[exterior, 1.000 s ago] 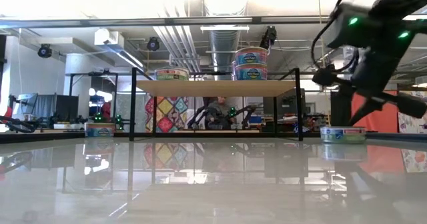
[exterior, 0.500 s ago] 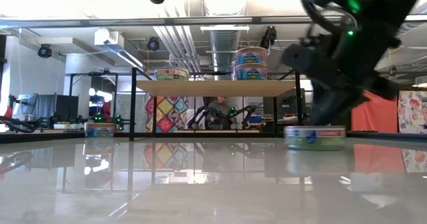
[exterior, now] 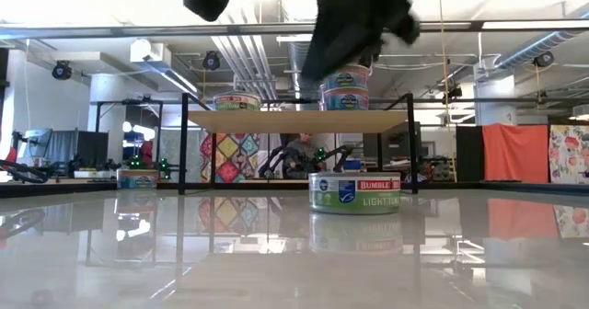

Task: Stack canned seafood by type on shelf
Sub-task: Stack the green tuna can on top of the green tuna can on the shelf

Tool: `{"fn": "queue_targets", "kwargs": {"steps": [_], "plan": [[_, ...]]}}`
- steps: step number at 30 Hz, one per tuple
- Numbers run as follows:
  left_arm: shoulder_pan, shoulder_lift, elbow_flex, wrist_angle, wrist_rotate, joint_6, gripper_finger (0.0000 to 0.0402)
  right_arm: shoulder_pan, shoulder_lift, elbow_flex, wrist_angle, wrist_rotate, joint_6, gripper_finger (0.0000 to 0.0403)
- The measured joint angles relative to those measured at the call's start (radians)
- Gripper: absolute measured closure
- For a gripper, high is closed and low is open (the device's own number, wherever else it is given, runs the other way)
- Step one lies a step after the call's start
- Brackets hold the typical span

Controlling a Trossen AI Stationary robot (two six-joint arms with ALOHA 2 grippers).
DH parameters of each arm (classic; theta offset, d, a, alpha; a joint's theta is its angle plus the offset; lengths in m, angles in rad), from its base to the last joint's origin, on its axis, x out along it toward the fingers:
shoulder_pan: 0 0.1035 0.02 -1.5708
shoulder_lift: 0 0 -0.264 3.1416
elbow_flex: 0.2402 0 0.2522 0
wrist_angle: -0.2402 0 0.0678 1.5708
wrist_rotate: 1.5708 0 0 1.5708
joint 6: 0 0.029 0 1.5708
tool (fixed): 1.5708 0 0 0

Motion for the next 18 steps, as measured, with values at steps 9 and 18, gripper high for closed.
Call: {"fn": "queue_targets", "kwargs": {"steps": [9, 18], "plan": [[-0.011, -0.011, -0.015, -0.074, -0.005, 0.02, 0.0401, 0.025, -0.09, -0.008, -0.485, -0.153, 0.162, 0.0338], [0.003, 0.075, -0.126, 0.103, -0.105, -0.02, 0.0401, 0.096, -0.089, -0.18, -0.316, -0.044, 0.089, 0.0354]]}}
